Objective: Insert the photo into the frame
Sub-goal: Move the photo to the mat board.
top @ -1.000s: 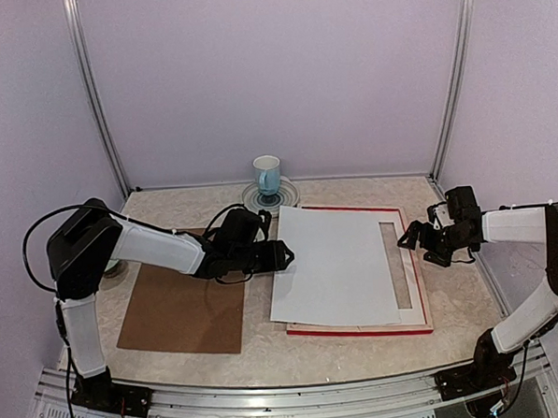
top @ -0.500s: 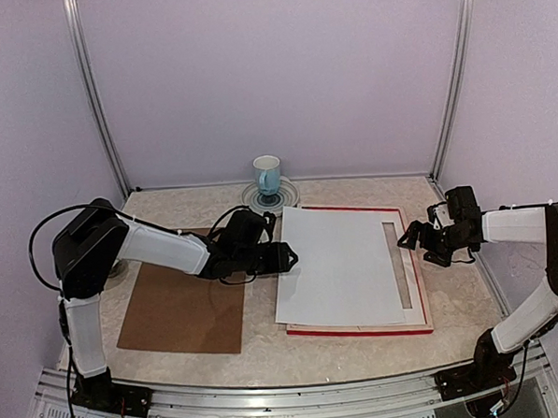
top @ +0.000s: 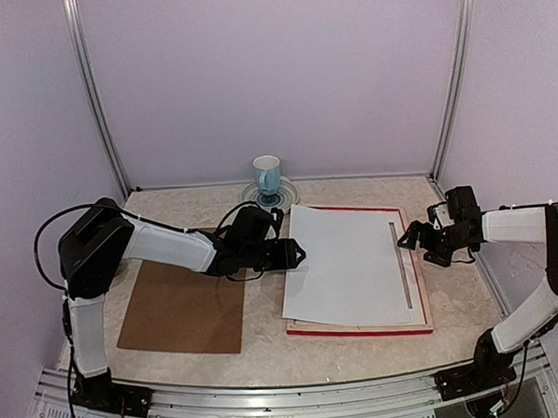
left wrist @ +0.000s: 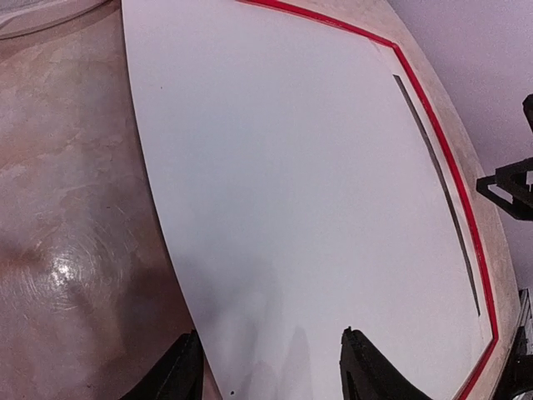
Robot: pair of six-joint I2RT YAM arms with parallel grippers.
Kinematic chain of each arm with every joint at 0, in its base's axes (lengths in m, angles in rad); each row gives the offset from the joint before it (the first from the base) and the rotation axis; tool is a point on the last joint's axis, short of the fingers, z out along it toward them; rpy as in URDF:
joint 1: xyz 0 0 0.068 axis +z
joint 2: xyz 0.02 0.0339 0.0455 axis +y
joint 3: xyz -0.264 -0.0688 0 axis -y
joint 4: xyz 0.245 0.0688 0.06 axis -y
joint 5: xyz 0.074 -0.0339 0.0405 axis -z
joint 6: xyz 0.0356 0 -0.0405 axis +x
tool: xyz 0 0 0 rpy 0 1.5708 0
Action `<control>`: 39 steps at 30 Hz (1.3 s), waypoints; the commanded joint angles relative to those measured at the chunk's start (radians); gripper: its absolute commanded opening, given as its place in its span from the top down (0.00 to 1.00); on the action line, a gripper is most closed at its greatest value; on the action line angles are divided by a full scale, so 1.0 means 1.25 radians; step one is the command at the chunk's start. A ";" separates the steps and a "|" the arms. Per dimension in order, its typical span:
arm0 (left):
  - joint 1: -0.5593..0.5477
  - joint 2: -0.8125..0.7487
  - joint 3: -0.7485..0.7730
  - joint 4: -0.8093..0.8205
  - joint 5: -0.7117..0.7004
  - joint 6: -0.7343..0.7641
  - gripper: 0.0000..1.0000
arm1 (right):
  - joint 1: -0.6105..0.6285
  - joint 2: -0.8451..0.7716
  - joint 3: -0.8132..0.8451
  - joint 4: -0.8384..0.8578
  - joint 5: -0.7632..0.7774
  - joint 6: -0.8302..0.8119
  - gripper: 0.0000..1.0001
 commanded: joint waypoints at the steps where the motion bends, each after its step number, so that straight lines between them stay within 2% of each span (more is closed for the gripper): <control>1: -0.010 0.023 0.031 -0.004 0.015 0.013 0.44 | -0.007 0.006 0.012 -0.007 0.001 -0.005 0.01; 17: -0.017 0.055 0.081 -0.015 0.033 0.015 0.44 | -0.007 0.014 0.016 -0.006 0.000 -0.004 0.01; 26: -0.019 0.049 0.071 -0.004 0.029 0.015 0.44 | -0.007 0.011 0.014 -0.008 0.002 -0.003 0.01; 39: -0.002 -0.022 -0.047 0.152 0.061 -0.021 0.48 | -0.007 0.012 0.012 -0.013 0.006 -0.002 0.01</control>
